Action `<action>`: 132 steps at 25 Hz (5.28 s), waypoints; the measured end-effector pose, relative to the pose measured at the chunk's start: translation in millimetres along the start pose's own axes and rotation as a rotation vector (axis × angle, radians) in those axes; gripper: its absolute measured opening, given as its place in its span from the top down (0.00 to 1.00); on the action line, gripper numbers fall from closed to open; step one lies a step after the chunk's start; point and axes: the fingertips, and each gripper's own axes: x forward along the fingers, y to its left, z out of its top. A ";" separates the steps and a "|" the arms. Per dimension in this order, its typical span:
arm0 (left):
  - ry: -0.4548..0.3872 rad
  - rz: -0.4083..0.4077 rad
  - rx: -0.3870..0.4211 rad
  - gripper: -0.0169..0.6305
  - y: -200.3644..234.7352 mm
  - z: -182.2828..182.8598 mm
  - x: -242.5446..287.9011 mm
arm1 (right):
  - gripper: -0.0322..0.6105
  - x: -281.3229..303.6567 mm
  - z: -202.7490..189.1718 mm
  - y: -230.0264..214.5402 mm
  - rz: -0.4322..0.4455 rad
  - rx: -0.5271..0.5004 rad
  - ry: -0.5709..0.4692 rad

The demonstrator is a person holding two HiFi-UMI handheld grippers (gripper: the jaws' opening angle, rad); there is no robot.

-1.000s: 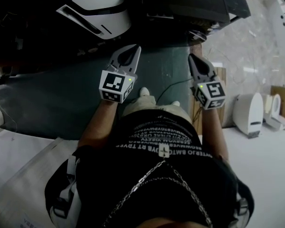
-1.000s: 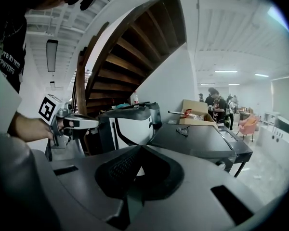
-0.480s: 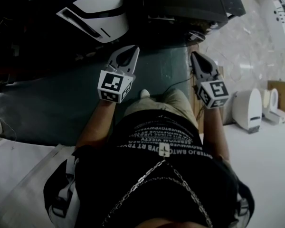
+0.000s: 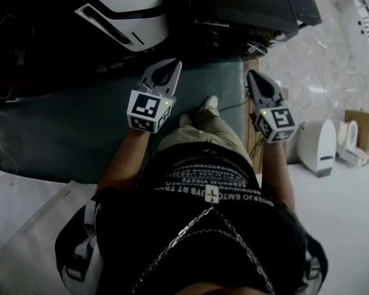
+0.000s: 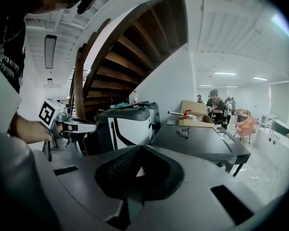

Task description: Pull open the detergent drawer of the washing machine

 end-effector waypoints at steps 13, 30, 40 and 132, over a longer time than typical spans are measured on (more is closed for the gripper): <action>0.050 0.052 -0.029 0.97 0.5 3.6 54.3 | 0.95 33.9 -6.7 -39.8 0.110 0.030 0.018; 0.059 0.146 -0.001 0.97 7.2 50.0 122.6 | 0.95 77.5 44.9 -114.4 0.207 0.020 -0.058; 0.082 0.192 -0.007 0.97 -12.2 52.3 140.7 | 0.95 77.2 43.0 -146.0 0.255 0.014 -0.061; 0.482 -0.093 -0.146 0.76 102.9 -165.8 291.5 | 0.78 287.4 -151.0 -137.9 0.283 0.131 0.477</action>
